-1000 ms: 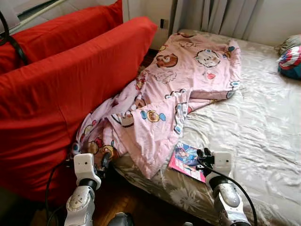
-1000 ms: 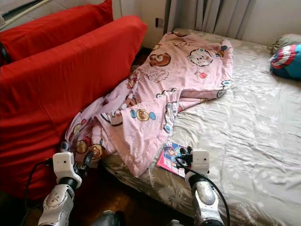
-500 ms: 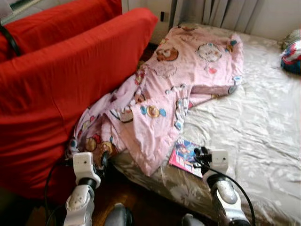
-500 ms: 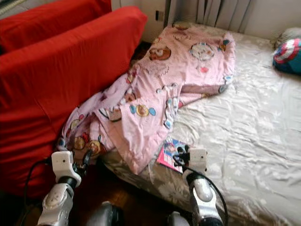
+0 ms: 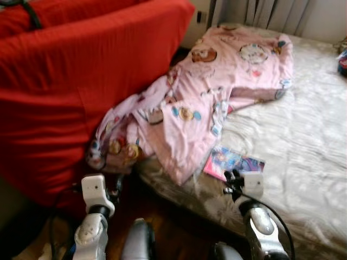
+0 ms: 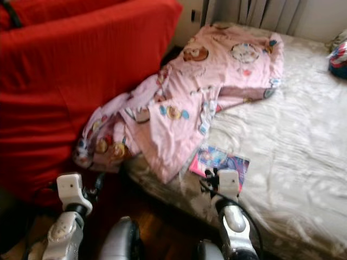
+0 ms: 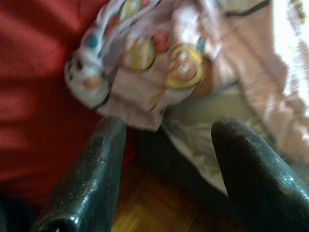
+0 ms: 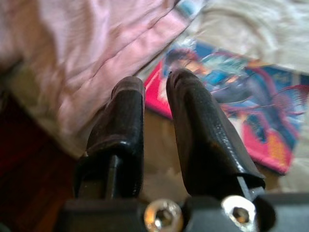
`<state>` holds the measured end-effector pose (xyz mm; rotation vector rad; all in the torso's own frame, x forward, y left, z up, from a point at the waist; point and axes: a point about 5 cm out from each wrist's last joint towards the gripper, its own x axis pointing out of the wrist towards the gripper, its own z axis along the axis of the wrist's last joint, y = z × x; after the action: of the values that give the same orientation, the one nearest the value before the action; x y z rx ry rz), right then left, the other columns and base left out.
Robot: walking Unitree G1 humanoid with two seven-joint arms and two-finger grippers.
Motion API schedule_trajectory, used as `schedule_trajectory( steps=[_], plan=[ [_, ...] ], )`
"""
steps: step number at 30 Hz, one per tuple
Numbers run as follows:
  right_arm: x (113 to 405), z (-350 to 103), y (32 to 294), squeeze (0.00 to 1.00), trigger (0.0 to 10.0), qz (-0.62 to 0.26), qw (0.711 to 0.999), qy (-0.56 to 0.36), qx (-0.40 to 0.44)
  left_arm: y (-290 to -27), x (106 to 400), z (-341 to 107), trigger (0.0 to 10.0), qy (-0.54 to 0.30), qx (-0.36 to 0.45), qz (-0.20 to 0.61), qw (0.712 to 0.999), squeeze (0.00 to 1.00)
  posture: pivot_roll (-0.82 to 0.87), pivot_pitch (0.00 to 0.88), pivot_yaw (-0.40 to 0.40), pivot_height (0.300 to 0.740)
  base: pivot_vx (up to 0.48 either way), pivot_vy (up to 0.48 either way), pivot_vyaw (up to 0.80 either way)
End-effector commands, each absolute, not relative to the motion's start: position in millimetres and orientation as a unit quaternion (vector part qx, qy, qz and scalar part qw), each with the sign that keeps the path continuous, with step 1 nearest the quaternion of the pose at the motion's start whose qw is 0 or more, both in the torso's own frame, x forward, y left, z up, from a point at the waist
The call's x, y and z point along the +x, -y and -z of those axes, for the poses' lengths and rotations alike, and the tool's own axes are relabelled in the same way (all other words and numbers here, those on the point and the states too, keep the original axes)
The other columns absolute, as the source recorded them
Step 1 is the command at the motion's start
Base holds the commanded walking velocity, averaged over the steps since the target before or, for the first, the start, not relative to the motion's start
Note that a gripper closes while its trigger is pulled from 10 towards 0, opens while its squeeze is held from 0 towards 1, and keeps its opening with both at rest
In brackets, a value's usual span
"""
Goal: Clean up the room
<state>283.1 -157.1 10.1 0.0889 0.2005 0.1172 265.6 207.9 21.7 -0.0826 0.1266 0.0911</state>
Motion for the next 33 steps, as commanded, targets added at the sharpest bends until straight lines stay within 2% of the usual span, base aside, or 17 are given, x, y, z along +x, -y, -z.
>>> schedule_trajectory(
  steps=[1,9,12,15,33],
  plan=[
    [281.0,-7.9,159.9,0.0,10.0,-0.055,0.992,-0.105,0.045,-207.4,269.6,-27.3,10.0,-0.051,-0.043,-0.045,0.997,0.0,0.0,0.169,-0.019,0.64,0.0,0.0,0.0],
    [281.6,-6.2,158.9,0.0,10.0,-0.054,0.991,-0.117,0.038,-207.1,268.2,-26.4,10.0,-0.053,-0.044,-0.045,0.997,0.0,0.0,0.171,-0.019,0.64,0.0,0.0,0.0],
    [281.2,-5.0,157.1,0.0,10.0,-0.059,0.99,-0.123,0.038,-207.0,268.4,-26.3,10.0,-0.054,-0.045,-0.045,0.997,0.0,0.0,0.171,-0.018,0.62,0.0,0.0,0.0],
    [279.7,-7.5,156.6,0.0,10.0,-0.062,0.992,-0.102,0.05,-206.6,268.2,-26.1,10.0,-0.055,-0.045,-0.043,0.997,0.0,0.0,0.171,-0.018,0.62,0.0,0.0,0.0],
    [280.6,-5.8,155.2,0.0,10.0,-0.057,0.991,-0.115,0.048,-205.5,267.2,-26.6,10.0,-0.052,-0.045,-0.039,0.997,0.0,0.0,0.174,-0.01,0.62,0.0,0.0,0.0]
  ],
)
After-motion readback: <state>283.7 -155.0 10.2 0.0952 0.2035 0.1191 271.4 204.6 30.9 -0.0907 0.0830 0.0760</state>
